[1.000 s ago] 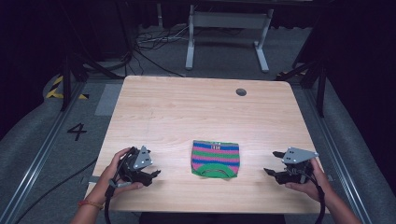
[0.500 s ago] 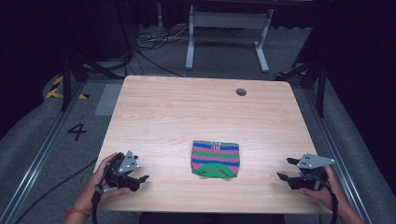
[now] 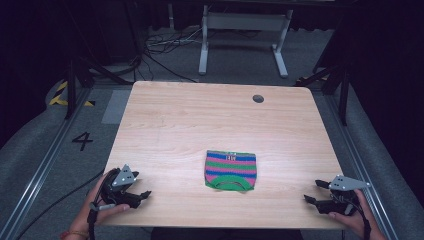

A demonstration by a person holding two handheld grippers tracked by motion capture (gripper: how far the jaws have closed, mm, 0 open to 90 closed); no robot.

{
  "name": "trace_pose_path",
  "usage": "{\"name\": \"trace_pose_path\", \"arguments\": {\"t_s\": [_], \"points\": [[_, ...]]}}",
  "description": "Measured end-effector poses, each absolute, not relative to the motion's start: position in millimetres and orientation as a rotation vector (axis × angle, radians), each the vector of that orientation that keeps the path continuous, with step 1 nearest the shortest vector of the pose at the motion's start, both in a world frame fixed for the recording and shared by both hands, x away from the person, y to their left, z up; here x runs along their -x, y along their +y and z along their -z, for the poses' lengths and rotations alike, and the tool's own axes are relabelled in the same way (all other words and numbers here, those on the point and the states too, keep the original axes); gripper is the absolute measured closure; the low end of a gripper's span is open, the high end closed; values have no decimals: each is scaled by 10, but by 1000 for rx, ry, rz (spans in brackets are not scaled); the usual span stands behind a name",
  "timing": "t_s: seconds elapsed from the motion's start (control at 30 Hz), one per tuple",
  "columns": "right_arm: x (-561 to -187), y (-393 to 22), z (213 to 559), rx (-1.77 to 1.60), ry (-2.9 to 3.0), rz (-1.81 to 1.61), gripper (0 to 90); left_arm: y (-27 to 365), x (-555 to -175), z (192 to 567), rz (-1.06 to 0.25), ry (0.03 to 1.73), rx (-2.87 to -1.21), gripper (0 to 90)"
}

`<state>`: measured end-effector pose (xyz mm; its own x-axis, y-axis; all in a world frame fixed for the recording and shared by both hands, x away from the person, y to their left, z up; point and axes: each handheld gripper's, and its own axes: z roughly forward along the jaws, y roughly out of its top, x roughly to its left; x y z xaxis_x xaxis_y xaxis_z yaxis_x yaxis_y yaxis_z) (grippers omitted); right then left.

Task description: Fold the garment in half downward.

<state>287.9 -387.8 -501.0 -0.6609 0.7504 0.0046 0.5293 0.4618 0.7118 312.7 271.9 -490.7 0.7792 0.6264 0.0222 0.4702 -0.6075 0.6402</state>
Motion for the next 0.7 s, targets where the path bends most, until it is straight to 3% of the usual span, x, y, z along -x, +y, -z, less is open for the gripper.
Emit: {"name": "trace_pose_path", "arguments": {"t_s": [0.1, 0.7], "points": [[-2878, -3928, 5045, -1119, 2386, -1042, 208, 2754, -3121, 4968, -315, 847, -2306, 189], [-2881, -3966, 5050, -1147, 2372, -1027, 177, 2780, -3093, 5013, -303, 912, -2251, 155]]}}
